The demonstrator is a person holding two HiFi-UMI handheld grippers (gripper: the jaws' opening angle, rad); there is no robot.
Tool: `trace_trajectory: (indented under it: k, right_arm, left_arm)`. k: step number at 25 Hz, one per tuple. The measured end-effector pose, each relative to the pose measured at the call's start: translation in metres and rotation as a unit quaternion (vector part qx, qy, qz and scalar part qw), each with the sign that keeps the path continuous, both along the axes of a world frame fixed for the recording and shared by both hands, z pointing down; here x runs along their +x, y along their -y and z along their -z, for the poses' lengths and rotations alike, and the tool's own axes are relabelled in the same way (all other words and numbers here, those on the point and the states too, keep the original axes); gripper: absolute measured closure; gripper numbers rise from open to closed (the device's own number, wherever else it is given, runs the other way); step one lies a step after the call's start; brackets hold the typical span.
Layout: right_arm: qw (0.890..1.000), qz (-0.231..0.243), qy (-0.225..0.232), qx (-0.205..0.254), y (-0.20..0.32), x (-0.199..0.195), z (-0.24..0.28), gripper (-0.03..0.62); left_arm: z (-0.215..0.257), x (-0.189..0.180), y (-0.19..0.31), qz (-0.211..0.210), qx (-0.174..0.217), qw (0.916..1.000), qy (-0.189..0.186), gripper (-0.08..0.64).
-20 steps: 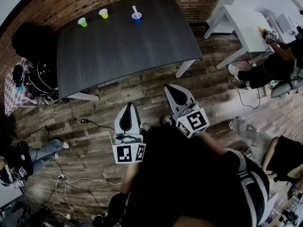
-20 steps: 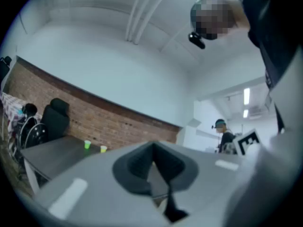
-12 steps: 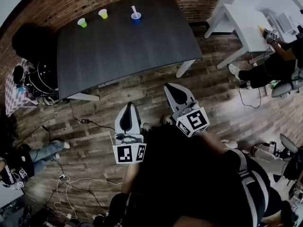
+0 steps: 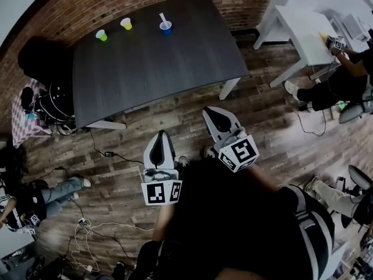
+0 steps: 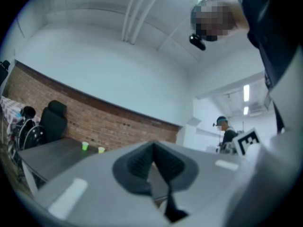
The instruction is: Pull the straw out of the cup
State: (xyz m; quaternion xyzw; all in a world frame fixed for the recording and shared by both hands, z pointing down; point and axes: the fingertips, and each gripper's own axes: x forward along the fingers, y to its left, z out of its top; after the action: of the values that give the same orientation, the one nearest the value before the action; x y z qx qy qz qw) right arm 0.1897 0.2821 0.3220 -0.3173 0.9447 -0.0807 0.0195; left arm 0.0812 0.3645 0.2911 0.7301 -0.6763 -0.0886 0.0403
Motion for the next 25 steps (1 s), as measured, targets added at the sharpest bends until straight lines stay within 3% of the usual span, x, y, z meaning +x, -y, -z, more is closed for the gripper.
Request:
trace_trajectory:
  k: [10, 19, 25]
  right_arm:
    - [1.0, 0.023, -0.002, 0.001, 0.005, 0.012, -0.01, 0.588]
    - [1.0, 0.021, 0.001, -0.008, 0.023, 0.023, -0.018, 0.587]
    - [1.0, 0.014, -0.015, -0.001, 0.058, -0.01, -0.014, 0.588]
  left_arm:
    - [-0.014, 0.025, 0.002, 0.003, -0.016, 0.9998, 0.011, 0.555]
    - [-0.024, 0.046, 0.034, -0.012, -0.014, 0.9998, 0.006, 0.555]
    - [-0.021, 0.017, 0.082, -0.033, -0.007, 0.9994, -0.001, 0.555]
